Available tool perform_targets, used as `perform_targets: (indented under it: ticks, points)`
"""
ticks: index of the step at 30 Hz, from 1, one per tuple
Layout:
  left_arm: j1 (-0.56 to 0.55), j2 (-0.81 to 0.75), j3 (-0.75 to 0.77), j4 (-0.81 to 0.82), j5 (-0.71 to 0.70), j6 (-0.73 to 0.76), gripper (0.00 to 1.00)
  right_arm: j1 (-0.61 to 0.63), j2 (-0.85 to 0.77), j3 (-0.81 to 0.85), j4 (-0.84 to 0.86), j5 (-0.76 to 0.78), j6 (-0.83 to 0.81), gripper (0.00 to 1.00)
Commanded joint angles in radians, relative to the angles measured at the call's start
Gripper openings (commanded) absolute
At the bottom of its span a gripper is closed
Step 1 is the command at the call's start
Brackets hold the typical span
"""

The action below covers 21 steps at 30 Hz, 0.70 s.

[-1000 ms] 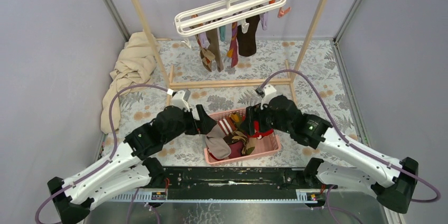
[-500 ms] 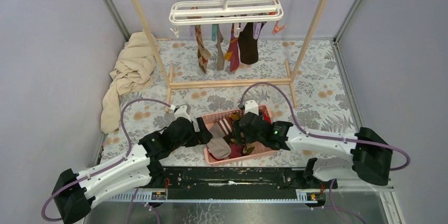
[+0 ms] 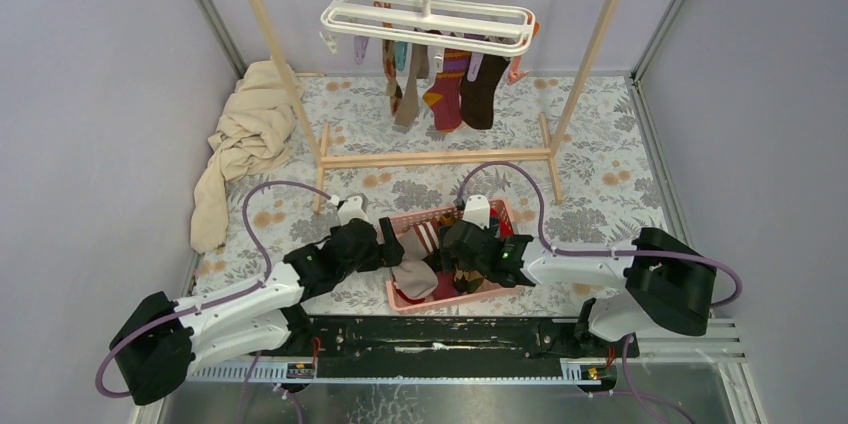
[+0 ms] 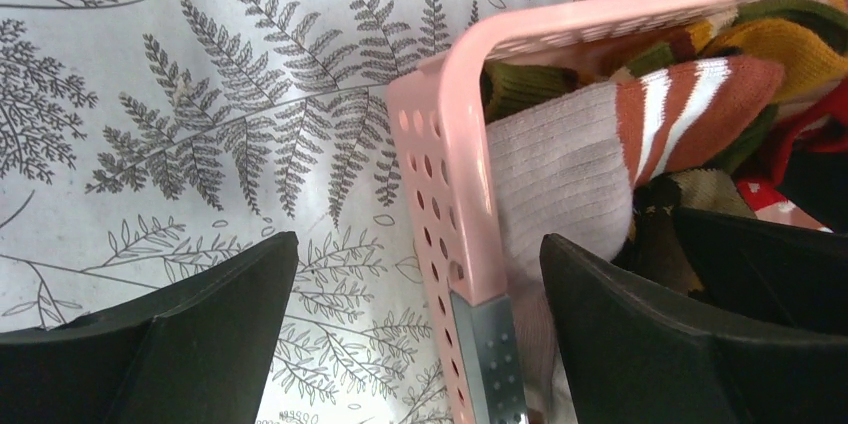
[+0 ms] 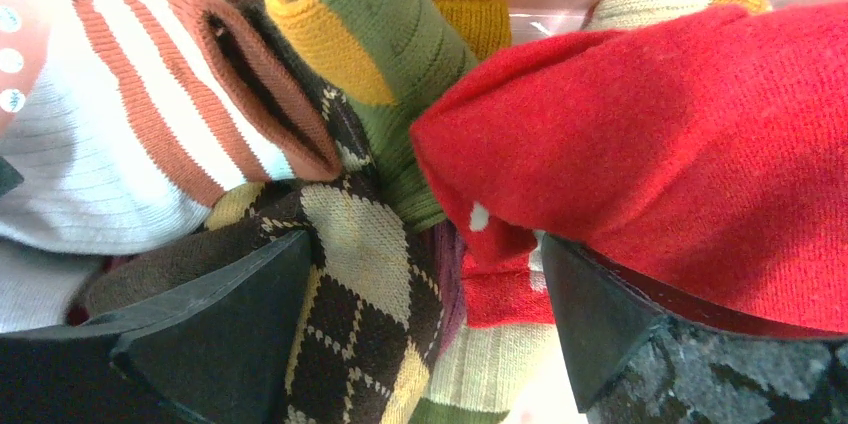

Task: Remove the socks clipped to the hanger
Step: Adjust the sock in the bin.

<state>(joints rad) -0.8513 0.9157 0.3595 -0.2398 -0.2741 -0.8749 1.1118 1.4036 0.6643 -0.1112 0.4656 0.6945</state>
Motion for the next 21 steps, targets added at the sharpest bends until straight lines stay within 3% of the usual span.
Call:
perform_targets:
  ticks: [1,14,21]
  points:
    - [0.018,0.035,0.044,0.099,-0.056,0.039,0.98,0.005,0.048,0.007,0.06,0.063,0.071,0.93]
    - [0.063,0.061,0.154,0.042,-0.095,0.065,0.98,-0.004,0.04,0.002,0.141,0.01,0.06,0.96]
    - [0.063,-0.048,0.286,-0.189,-0.083,0.047,0.98,-0.004,-0.219,-0.056,0.15,-0.183,-0.062,0.99]
